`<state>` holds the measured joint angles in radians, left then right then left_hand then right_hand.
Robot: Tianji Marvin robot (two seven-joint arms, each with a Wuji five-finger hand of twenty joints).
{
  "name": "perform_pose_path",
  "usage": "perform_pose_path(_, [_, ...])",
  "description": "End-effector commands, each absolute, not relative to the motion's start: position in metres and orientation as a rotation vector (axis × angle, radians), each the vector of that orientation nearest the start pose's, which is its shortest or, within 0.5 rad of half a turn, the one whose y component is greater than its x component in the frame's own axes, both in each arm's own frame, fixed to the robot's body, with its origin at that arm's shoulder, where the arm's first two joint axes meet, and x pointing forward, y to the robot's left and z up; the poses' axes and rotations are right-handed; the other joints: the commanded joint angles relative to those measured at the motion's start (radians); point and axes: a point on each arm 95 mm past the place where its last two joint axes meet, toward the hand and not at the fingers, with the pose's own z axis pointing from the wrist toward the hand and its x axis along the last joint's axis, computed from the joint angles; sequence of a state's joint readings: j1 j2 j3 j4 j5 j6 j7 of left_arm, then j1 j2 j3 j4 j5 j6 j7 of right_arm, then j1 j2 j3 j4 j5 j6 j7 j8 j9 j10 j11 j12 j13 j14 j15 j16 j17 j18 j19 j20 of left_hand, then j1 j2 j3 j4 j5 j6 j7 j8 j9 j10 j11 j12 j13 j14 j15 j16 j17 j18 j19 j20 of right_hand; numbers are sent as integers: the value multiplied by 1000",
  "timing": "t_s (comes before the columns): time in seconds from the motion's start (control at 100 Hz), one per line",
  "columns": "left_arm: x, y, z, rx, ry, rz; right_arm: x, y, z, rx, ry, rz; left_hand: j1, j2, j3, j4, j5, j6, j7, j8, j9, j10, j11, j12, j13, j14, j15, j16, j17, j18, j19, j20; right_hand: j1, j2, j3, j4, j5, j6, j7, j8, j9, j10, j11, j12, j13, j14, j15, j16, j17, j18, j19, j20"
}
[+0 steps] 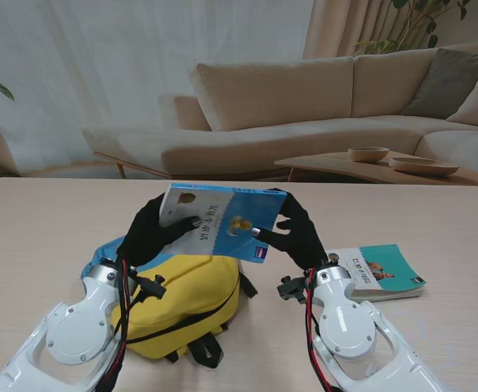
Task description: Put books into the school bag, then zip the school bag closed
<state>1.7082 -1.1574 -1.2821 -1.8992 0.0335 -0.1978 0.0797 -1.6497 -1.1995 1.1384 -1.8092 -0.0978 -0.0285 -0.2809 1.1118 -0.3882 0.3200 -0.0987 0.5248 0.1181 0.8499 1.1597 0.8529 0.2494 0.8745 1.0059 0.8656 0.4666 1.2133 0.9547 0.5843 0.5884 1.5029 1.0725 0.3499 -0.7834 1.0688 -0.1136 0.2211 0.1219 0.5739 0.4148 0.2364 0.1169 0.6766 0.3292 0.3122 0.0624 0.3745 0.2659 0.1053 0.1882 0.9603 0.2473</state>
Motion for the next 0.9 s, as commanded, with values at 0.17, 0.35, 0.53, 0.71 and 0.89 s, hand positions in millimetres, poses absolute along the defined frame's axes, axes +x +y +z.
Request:
perform_pose_path(0.17, [357, -49, -229, -1860, 720, -2580, 359, 84, -276, -1940, -430, -2356, 148, 236, 140, 86, 115, -147, 354, 177, 58, -67, 164, 56, 22, -5, 60, 22, -8, 25, 27, 39, -10, -46, 65, -55, 134, -27, 67, -18, 153, 16, 20, 9, 136, 1, 68, 37, 115, -51, 100, 59])
perform_pose_path(0.35, [359, -53, -229, -1949, 714, -2603, 354, 87, -272, -1881, -274, -2251, 152, 237, 134, 86, 115, -147, 354, 177, 55, -67, 158, 56, 18, -4, 52, 21, -17, 22, 21, 38, 126, 2, 115, -37, 427, -92, 138, -22, 481, 14, -16, 8, 394, 38, 133, 61, 300, -5, 175, 93])
perform_pose_path(0.53, [359, -53, -229, -1972, 710, -2598, 351, 84, -266, -1857, -143, -2118, 166, 228, 117, 77, 88, -142, 318, 159, 38, -60, 124, 55, -5, 11, 19, 18, -37, 18, 3, 35, 474, 92, 118, -117, 750, -221, 453, -158, 880, 24, -74, -6, 664, 103, 272, 95, 487, 95, 335, 121])
perform_pose_path(0.71, [356, -52, -228, -1986, 733, -2567, 350, 80, -262, -1875, -101, -2036, 158, 100, 107, 17, -37, -113, 246, -87, -3, -30, -136, 76, -138, 57, -200, -40, -204, 4, -142, -70, 501, 96, 163, -107, 846, -252, 418, 262, 902, 84, 169, 137, 785, 182, 572, 189, 620, 190, 578, 232])
perform_pose_path(0.89, [353, -49, -231, -2017, 811, -2509, 349, 77, -257, -1930, -63, -1978, -54, 29, 163, 9, -177, -61, 107, -310, -179, -9, -329, -52, -318, 37, -439, -148, -423, -44, -268, -268, 515, 115, 192, -129, 854, -234, 426, 440, 880, 114, 253, 249, 848, 209, 689, 217, 720, 216, 664, 250])
